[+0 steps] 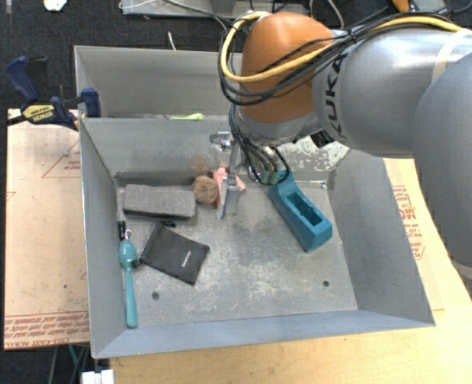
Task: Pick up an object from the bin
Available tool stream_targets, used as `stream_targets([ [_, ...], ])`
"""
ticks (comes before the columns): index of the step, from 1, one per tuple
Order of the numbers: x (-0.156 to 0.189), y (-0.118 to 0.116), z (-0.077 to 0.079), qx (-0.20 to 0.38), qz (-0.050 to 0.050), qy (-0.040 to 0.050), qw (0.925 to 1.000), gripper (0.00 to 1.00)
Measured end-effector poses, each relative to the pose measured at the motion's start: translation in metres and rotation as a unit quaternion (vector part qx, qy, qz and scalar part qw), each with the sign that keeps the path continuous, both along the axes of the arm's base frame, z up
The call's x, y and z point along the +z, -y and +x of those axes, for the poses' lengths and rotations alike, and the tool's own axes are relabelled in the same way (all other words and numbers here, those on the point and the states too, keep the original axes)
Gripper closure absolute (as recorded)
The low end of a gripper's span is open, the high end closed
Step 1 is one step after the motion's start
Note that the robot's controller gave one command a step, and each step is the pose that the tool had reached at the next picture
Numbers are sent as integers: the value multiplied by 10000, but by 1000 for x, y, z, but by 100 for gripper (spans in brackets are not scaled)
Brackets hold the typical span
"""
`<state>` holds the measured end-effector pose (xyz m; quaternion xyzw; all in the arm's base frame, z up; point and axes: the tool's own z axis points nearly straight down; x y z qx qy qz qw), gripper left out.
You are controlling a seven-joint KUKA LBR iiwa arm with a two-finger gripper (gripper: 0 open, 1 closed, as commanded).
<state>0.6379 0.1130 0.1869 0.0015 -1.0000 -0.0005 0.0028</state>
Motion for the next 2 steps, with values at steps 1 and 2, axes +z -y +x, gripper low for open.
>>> stream_targets([
  [1,5,0,2,-9,3,37,10000,0],
  [2,-43,44,5,-370,14,59,9993,0],
])
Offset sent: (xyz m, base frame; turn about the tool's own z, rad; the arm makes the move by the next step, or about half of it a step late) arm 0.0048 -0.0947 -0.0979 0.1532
